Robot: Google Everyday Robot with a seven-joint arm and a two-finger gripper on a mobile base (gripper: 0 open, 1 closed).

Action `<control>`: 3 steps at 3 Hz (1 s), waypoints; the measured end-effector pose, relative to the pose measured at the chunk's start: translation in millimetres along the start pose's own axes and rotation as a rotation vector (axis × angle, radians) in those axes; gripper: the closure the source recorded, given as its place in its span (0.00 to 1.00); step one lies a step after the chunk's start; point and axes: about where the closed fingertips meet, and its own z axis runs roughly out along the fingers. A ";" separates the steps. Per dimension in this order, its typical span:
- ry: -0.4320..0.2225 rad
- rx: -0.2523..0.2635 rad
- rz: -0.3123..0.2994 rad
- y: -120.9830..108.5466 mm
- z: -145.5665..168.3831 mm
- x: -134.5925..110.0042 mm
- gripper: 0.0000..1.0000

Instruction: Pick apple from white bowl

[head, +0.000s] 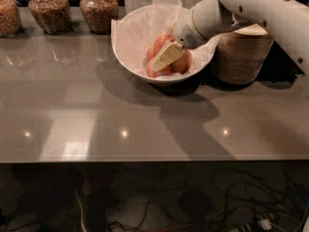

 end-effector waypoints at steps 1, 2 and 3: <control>0.018 -0.019 0.001 5.3 4.8 3.4 0.41; 0.023 -0.019 0.003 6.2 -0.7 4.2 0.64; 0.022 -0.004 0.003 5.9 -20.2 4.5 0.88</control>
Offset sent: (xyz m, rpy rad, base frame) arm -0.0120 -0.0131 0.0038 -0.0256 0.0241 -0.0068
